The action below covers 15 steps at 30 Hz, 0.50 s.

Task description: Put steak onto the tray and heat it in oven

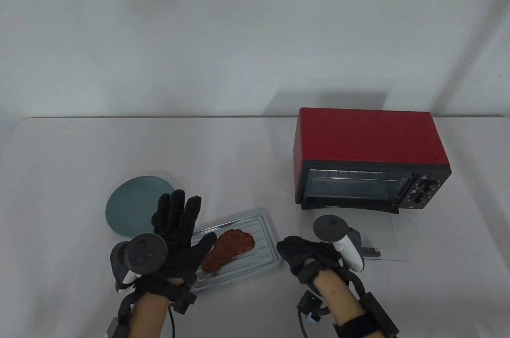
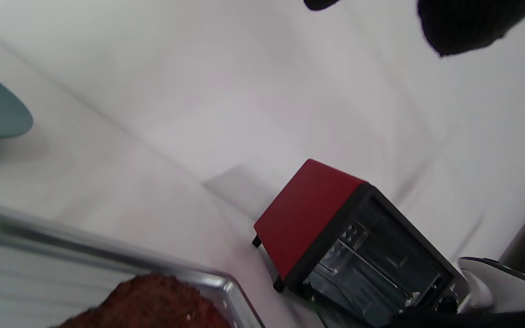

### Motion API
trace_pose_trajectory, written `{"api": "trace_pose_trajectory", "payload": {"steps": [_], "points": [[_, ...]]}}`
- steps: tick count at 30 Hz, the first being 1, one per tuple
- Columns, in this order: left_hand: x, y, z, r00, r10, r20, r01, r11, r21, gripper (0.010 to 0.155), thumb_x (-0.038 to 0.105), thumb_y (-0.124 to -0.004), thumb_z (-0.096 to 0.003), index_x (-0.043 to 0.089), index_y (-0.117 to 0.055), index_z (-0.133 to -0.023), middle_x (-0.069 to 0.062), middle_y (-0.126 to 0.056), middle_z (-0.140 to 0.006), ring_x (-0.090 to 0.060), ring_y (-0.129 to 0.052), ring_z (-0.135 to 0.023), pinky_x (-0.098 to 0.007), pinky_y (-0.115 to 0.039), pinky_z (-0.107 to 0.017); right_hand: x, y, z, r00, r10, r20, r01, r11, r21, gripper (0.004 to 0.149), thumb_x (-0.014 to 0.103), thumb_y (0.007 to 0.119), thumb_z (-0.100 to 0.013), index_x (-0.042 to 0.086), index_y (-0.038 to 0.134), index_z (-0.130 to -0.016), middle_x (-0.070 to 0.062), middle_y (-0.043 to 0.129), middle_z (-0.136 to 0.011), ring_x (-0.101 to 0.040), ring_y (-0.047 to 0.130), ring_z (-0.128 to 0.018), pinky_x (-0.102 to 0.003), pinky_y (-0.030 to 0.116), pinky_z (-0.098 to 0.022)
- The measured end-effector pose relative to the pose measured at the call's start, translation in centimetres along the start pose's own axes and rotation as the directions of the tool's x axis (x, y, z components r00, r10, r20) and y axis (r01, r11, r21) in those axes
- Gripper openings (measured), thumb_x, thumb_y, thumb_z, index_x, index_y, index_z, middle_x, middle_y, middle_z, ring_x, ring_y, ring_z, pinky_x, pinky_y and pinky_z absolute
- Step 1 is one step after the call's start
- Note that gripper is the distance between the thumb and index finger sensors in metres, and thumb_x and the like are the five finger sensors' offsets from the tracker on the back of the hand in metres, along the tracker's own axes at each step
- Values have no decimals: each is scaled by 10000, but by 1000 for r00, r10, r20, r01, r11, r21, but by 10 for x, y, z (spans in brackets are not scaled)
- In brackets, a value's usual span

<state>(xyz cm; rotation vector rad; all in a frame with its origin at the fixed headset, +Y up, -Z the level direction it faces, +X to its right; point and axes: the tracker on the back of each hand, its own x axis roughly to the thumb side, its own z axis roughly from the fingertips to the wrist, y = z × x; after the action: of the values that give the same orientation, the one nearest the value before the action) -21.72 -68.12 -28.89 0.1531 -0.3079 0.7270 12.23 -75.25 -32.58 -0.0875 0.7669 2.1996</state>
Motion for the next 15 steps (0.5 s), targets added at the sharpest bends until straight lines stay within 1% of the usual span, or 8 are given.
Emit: {"api": "trace_pose_trajectory", "payload": {"steps": [2, 4, 6, 7, 10, 13, 14, 15], "points": [[-2, -2, 0, 1000, 28, 9, -28, 1000, 11, 824, 746, -658, -473, 349, -340, -1122, -58, -175, -1207, -378, -64, -1116, -721, -237, -713, 1, 8, -5, 991, 102, -81, -105, 994, -32, 697, 491, 657, -496, 35, 513, -1004, -285, 649, -929, -446, 875, -607, -578, 740, -350], [-3, -3, -1, 999, 41, 4, -41, 999, 11, 820, 741, -662, -472, 346, -350, -1120, -58, -180, -1207, -375, -67, -1116, -719, -238, -714, 8, 15, -11, 963, 242, -121, -251, 965, -73, 666, 489, 660, -495, 60, 534, -989, -245, 691, -875, -377, 939, -513, -536, 782, -291], [-4, -3, -1, 999, 43, 8, -43, 999, 19, 820, 739, -661, -472, 346, -348, -1120, -59, -179, -1206, -376, -65, -1114, -719, -239, -713, 20, 21, -17, 909, 380, -173, -404, 904, -141, 617, 482, 686, -478, 81, 622, -942, -216, 786, -780, -321, 1013, -385, -494, 831, -210], [-5, -3, -1, 999, 45, 4, -45, 999, 23, 816, 736, -662, -473, 345, -353, -1119, -59, -185, -1206, -375, -69, -1115, -718, -243, -714, 25, 24, -21, 873, 447, -193, -476, 868, -143, 590, 488, 686, -477, 98, 647, -918, -194, 822, -742, -287, 1030, -342, -471, 845, -186], [-8, -4, -2, 998, 65, -2, -65, 998, 12, 816, 737, -659, -474, 345, -349, -1119, -61, -183, -1205, -377, -68, -1114, -718, -244, -714, 34, 31, -29, 809, 532, -251, -577, 801, -160, 551, 481, 707, -478, 99, 662, -873, -156, 866, -667, -236, 1029, -280, -446, 848, -162], [-8, -5, -2, 997, 82, 4, -82, 997, 13, 818, 739, -660, -472, 340, -358, -1119, -64, -195, -1206, -378, -77, -1116, -717, -250, -715, 39, 40, -36, 726, 616, -307, -681, 706, -194, 490, 415, 804, -471, 87, 678, -814, -97, 897, -556, -170, 1004, -177, -431, 854, -143], [-8, -5, -3, 996, 84, 4, -84, 996, 15, 817, 739, -660, -471, 340, -359, -1118, -63, -196, -1206, -378, -79, -1116, -717, -251, -715, 39, 44, -38, 688, 646, -331, -720, 664, -202, 495, 371, 861, -416, 108, 679, -794, -61, 895, -520, -135, 991, -147, -413, 860, -140], [-7, -5, -3, 997, 83, 4, -83, 996, 14, 816, 738, -659, -473, 339, -360, -1119, -65, -196, -1206, -379, -80, -1116, -717, -255, -714, 39, 44, -39, 703, 639, -313, -708, 670, -224, 460, 359, 851, -410, 124, 691, -771, -27, 903, -484, -113, 983, -113, -396, 868, -123]]}}
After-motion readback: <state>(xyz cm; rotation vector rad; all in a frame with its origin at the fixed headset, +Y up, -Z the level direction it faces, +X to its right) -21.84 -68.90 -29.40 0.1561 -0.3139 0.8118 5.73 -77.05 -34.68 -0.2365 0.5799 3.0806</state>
